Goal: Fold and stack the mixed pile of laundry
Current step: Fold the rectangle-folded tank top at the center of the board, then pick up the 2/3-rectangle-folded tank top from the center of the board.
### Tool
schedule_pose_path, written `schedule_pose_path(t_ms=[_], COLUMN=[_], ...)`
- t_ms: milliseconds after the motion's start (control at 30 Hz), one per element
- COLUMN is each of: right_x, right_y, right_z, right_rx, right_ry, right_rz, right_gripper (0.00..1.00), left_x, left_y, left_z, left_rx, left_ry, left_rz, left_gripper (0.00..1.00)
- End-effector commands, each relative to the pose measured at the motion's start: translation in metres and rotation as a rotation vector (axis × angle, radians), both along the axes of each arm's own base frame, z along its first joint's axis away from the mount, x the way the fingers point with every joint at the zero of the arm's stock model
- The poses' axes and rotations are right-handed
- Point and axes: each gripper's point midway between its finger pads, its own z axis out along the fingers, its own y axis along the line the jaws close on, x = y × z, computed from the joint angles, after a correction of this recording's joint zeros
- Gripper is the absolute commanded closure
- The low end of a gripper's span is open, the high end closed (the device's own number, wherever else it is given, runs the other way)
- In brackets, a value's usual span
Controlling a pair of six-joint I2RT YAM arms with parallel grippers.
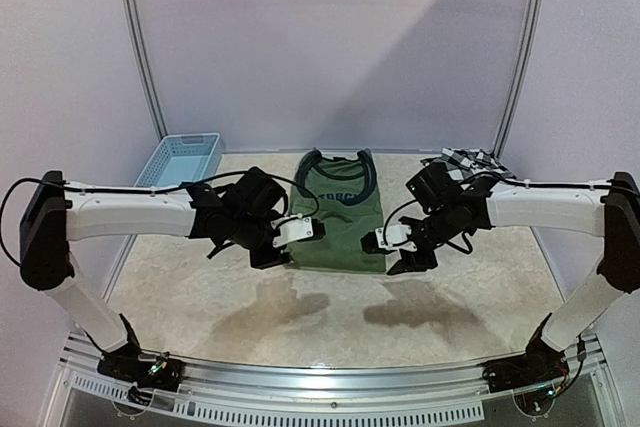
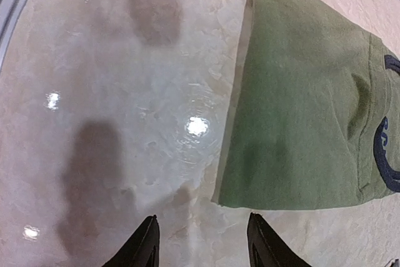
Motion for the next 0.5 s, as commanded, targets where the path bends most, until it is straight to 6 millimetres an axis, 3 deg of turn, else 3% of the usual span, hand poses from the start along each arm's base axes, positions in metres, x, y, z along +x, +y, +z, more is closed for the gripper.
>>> schedule_pose_path(t_ms=[0, 133, 467], right_x=[0.026, 0.035, 0.036], right_y=[0.009, 0.014, 0.016], right_z=[-0.011, -0.025, -0.058], right_rx=[-0.012, -0.036, -0.1], right_ry=[-0.099, -0.1, -0.079], right_rz=[0.013, -0.005, 0.008], right_gripper=[0.51, 0.53, 0.55], left_x=[0.01, 0.012, 0.013], left_y=[-0.011, -0.008, 0.002], left_z=[-0.007, -0.007, -0.011], left_rx=[0.012, -0.003, -0.003], left_ry=[-0.042, -0.065, -0.089], left_rz=[-0.072, -0.065, -0.065], left_gripper=[0.48, 0.48, 0.52])
